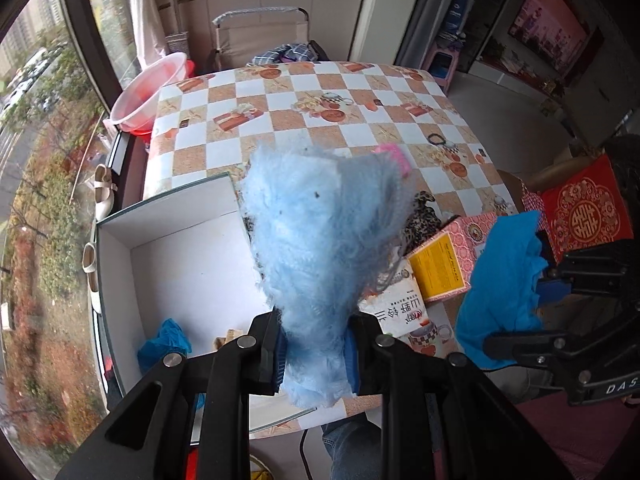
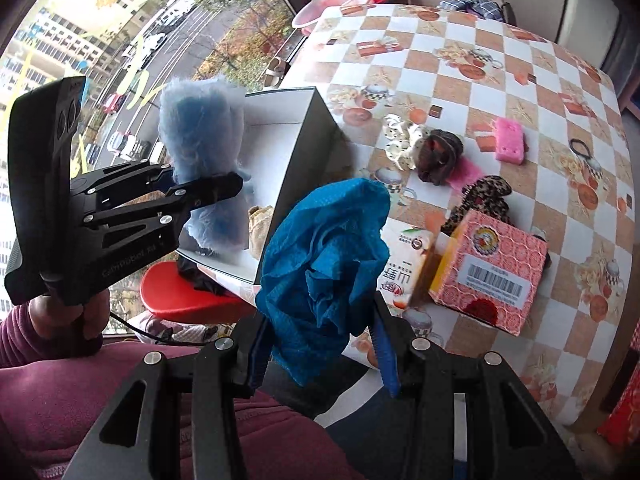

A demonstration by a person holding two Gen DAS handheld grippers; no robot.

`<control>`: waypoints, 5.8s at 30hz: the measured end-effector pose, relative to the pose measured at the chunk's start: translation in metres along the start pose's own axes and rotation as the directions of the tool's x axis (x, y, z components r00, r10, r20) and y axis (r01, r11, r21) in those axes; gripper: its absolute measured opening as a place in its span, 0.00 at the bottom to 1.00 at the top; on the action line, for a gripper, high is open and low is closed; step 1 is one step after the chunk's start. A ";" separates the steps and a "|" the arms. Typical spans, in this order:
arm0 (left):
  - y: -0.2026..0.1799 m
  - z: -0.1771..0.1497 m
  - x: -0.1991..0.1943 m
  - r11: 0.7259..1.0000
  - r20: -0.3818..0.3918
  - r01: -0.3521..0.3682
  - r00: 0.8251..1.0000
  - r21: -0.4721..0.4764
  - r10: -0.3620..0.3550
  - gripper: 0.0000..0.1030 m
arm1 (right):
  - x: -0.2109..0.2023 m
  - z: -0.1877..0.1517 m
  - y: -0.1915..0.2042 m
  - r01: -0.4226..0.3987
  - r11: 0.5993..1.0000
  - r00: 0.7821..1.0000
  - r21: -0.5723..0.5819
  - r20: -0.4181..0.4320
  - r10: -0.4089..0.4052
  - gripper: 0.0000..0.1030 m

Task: Organize soft objects
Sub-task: 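Carry the fluffy duster and blue cloth in both grippers over the white box, then open the left gripper to drop the duster while the right drops the blue cloth into the box, then withdraw both open grippers from the box back over the table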

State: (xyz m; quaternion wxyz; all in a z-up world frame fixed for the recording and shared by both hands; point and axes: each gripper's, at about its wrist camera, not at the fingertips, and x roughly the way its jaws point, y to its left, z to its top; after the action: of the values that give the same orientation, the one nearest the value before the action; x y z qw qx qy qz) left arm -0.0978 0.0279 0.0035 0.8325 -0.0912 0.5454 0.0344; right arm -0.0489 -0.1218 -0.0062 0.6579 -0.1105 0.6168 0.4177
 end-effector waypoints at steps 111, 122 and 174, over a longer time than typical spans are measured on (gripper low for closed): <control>0.150 -0.011 0.051 0.831 0.038 0.183 0.981 -0.525 -0.192 0.95 | 0.091 0.177 0.048 0.006 0.996 0.994 -0.086 -0.109 -0.015 0.99; 0.080 0.009 0.023 0.871 0.044 0.289 0.954 -0.397 -0.297 1.00 | 0.031 0.146 0.011 -0.030 0.999 0.997 0.031 -0.066 0.032 0.99; -0.037 0.097 0.111 0.976 -0.229 0.117 0.961 -0.182 -0.158 1.00 | 0.002 0.030 -0.285 0.087 0.810 0.993 0.581 -0.119 -0.021 0.99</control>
State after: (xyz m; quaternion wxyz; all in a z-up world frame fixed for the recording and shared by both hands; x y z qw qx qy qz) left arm 0.0405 0.0049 -0.0557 0.7496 -0.2019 0.6302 0.0104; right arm 0.1680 -0.2800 -0.1072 0.6377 0.0574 0.7462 0.1826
